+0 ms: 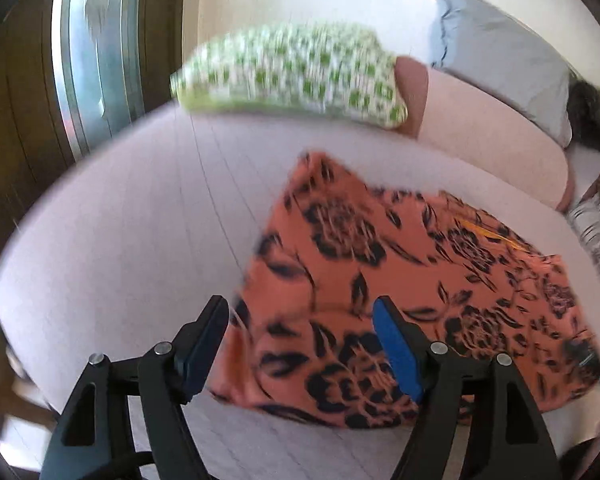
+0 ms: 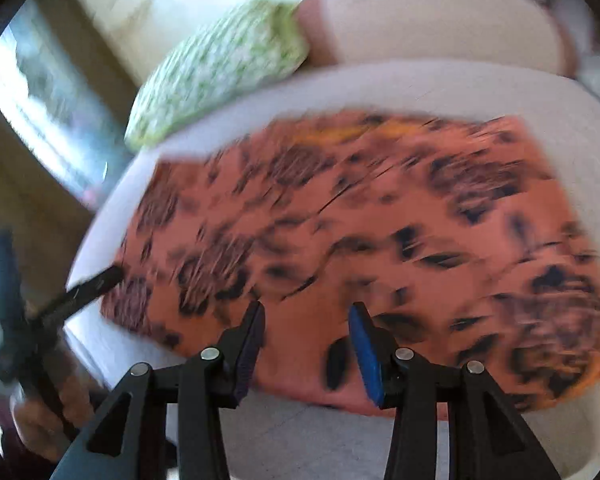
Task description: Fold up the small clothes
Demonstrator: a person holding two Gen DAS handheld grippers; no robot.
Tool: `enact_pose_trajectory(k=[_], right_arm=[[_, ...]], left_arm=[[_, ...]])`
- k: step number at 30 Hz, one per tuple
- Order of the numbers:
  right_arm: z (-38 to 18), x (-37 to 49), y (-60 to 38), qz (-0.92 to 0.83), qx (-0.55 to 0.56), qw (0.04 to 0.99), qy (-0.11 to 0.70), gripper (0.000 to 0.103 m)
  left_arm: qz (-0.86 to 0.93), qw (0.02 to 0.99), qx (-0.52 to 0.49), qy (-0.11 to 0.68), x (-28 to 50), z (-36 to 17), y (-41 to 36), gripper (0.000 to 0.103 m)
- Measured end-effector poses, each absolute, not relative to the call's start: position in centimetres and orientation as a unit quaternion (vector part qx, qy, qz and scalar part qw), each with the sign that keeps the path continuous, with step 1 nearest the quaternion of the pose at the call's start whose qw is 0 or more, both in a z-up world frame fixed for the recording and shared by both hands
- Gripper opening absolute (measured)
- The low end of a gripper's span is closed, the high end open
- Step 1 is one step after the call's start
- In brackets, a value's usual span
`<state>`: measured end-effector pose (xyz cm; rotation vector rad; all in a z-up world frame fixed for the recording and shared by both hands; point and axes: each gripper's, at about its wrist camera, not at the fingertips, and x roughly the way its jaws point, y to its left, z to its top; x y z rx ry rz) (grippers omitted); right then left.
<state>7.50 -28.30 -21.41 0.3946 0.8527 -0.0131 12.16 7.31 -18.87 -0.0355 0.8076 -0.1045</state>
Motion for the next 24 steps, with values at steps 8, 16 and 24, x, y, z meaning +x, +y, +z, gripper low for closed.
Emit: enact_pose_trajectory(k=[8, 16, 24], right_arm=[[-24.6, 6.6, -35.6, -0.109, 0.250, 0.854, 0.443, 0.048], [-21.8, 6.7, -35.2, -0.082, 0.264, 0.879, 0.388, 0.047], [-22.0, 10.5, -29.5, -0.006, 0.209, 0.895, 0.395, 0.048]], left_arm=[[-0.022, 0.869, -0.045, 0.492, 14.8, -23.3, 7.7, 0.083], [-0.052, 0.909, -0.026, 0.412, 13.5, -19.8, 5.5, 0.082], [-0.084, 0.897, 0.041, 0.431, 14.5, -21.3, 1.1, 0.086]])
